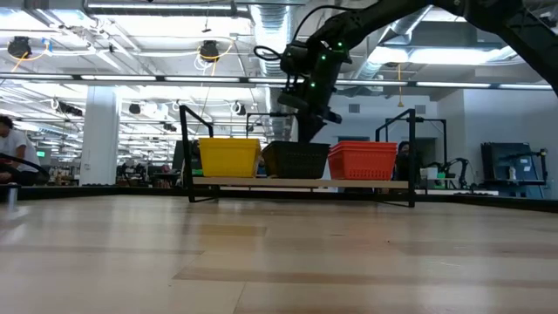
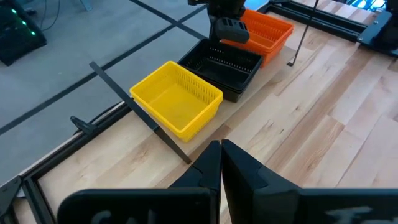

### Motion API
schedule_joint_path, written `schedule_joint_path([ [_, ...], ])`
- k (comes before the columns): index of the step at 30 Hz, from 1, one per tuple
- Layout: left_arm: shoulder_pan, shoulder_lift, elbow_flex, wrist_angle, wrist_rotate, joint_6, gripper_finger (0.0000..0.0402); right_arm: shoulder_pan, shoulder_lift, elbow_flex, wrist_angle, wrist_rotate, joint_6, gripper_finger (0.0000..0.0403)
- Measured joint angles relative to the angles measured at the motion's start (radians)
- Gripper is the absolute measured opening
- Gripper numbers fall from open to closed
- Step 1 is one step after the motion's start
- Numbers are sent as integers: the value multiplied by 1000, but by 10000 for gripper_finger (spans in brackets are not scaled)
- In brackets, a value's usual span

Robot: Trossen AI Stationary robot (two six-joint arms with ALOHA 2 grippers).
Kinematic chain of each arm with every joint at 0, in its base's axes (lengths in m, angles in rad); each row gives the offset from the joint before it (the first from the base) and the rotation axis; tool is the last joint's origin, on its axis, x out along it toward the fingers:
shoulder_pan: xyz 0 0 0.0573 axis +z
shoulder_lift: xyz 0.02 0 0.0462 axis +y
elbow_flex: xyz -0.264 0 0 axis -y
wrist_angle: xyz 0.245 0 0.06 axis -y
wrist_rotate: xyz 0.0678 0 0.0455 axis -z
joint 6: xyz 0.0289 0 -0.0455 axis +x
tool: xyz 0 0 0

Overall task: Stack baskets on shelf by color
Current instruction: Stack the orange bin on top of the other orange bin on the shelf

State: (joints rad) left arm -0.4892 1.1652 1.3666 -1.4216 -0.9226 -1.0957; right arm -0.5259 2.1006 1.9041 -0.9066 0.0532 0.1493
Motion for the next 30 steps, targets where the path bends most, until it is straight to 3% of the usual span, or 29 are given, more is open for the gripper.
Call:
schedule_joint_path([
  [24, 0, 0, 0, 0, 0, 0, 0, -20, 2, 0, 15, -3, 1, 0],
  [30, 0, 0, 0, 0, 0, -8, 0, -12, 65, 0, 28, -2, 3, 0],
])
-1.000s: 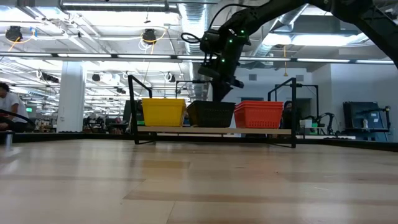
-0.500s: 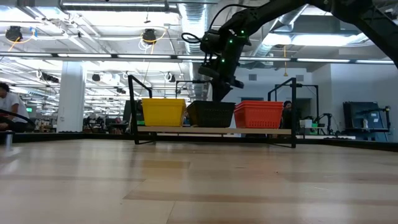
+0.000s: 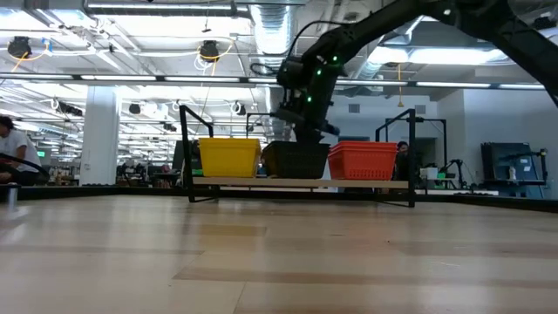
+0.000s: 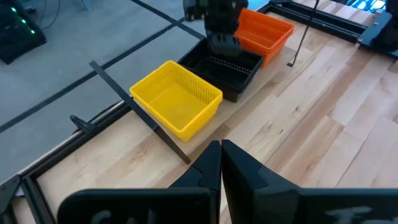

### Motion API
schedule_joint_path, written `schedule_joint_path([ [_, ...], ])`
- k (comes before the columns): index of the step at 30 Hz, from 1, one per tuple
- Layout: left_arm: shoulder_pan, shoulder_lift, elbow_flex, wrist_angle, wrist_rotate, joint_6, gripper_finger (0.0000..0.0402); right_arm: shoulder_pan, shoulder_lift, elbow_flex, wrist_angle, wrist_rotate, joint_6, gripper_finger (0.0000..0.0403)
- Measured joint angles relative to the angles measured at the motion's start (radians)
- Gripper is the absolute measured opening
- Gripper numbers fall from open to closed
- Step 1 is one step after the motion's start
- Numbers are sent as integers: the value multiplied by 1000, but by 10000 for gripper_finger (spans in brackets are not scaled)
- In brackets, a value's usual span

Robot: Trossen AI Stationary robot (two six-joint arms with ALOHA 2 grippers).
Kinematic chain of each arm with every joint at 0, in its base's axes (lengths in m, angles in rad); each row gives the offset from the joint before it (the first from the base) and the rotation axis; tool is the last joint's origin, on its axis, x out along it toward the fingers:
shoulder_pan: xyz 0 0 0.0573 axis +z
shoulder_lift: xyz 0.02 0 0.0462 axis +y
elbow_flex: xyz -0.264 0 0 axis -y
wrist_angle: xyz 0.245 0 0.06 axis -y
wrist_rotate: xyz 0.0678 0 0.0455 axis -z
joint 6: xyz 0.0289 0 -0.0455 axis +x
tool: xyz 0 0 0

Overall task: Stack baskets on shelf by color
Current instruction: Stack the orange bin on top of the other orange bin on the shelf, then return to Home Position

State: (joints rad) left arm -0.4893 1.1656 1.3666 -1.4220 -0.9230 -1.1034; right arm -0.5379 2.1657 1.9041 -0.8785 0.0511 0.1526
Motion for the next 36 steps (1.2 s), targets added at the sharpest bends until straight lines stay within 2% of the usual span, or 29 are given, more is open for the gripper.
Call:
schedule_joint_path([
  [7, 0, 0, 0, 0, 0, -15, 0, 9, 62, 0, -1, 1, -45, 0],
  [16, 0, 0, 0, 0, -6, -18, 0, 3, 54, 1, -3, 61, -59, 0],
  [21, 0, 0, 0, 0, -7, -18, 0, 2, 53, 51, -39, 61, -59, 0],
  [27, 0, 0, 0, 0, -8, -18, 0, 60, 53, 176, -77, 34, -83, 0],
  [36, 0, 0, 0, -1, -7, 36, 0, 192, 44, 455, -198, 24, -200, 0],
])
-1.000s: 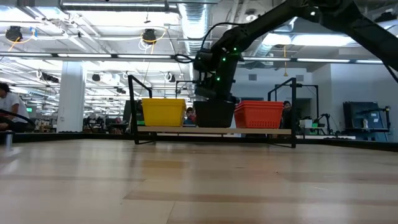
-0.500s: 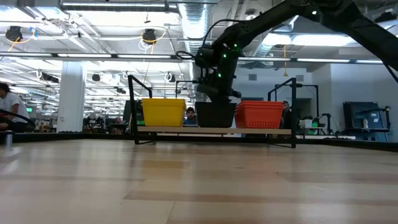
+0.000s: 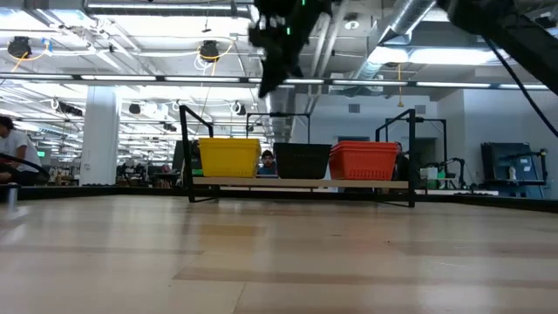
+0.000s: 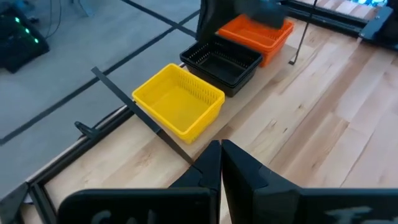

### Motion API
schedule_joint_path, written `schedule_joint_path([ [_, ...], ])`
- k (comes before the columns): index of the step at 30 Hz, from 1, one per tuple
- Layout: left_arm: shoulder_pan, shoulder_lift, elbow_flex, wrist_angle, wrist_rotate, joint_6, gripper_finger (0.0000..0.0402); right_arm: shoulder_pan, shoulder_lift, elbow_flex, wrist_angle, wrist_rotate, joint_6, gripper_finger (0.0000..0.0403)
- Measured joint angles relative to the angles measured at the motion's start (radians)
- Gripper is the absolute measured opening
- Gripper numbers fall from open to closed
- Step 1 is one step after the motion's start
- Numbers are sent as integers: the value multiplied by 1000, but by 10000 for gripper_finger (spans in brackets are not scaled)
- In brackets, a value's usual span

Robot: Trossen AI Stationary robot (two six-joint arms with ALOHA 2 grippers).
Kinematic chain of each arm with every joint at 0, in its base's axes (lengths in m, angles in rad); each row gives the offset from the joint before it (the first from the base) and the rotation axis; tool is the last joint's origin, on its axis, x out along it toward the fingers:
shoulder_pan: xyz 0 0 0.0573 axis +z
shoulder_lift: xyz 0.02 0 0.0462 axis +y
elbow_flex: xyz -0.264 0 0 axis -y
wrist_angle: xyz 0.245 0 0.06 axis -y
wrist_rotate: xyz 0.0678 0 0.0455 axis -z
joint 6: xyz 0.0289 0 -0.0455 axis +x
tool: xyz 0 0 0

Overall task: Stack baskets on shelf by color
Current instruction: Return to Home Position

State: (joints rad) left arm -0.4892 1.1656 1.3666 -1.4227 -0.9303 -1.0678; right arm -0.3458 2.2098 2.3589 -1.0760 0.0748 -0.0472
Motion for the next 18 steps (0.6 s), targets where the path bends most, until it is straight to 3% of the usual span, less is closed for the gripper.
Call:
schedule_joint_path([
  [4, 0, 0, 0, -10, 3, 47, 0, 51, -116, -39, 25, 10, -33, 0],
  [10, -2, -17, -44, -64, 37, 57, 0, 101, -319, -40, -75, 120, -34, 0],
  [14, -6, -94, -171, -11, 79, 31, 0, 148, -475, -39, -135, 166, -28, 0],
  [18, -6, -233, -373, 227, 125, 69, 0, 215, -620, -40, -191, 227, 12, 0],
])
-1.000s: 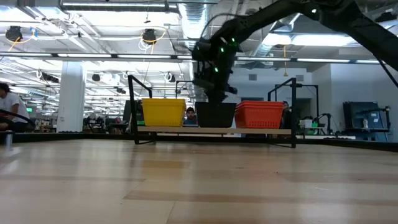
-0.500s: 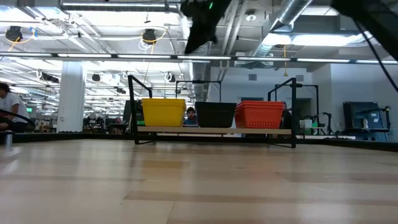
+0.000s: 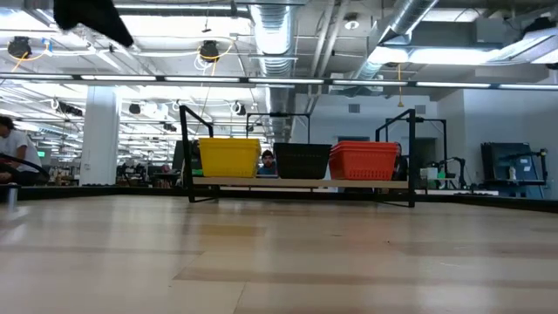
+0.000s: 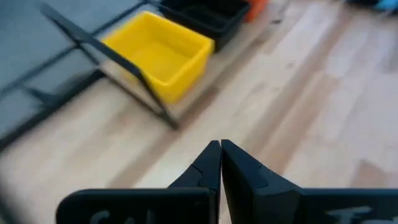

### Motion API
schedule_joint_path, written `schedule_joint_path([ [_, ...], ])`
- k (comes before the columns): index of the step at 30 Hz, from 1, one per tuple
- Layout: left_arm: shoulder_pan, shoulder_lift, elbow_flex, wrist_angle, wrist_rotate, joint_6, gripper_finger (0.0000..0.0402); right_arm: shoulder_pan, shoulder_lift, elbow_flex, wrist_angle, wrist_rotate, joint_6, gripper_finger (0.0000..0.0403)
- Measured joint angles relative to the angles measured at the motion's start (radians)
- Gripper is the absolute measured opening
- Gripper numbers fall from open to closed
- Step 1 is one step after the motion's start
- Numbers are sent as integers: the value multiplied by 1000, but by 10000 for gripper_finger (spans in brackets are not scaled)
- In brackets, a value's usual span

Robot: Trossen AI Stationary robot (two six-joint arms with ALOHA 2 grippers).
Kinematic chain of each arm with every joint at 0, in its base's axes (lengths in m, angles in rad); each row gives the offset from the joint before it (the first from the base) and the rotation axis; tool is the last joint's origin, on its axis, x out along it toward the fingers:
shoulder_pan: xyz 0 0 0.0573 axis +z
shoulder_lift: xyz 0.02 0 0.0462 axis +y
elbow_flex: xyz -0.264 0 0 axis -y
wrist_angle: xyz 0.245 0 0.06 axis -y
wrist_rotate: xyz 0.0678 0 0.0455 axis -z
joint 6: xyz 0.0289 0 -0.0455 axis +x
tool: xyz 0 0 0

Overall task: Stack baskets on shelf by color
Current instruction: Return to Home Position

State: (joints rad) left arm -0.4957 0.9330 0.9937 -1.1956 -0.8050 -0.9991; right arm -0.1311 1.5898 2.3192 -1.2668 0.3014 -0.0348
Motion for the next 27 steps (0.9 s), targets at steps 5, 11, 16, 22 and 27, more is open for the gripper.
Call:
schedule_joint_path([
  [5, 2, -229, -285, 388, 37, 130, 0, 126, -165, 0, -63, 74, 84, 0],
  [11, 15, -510, -573, 696, 88, 179, 0, 341, -281, 0, -121, 76, 196, 0],
  [16, 26, -693, -697, 788, 90, 184, 0, 544, -304, 0, -125, 103, 214, 0],
  [22, 66, -798, -714, 785, 84, 270, 0, 766, -319, -1, -222, 323, 294, 0],
  [27, 127, -821, -714, 779, 90, 319, 0, 939, -364, -52, -286, 528, 448, 0],
])
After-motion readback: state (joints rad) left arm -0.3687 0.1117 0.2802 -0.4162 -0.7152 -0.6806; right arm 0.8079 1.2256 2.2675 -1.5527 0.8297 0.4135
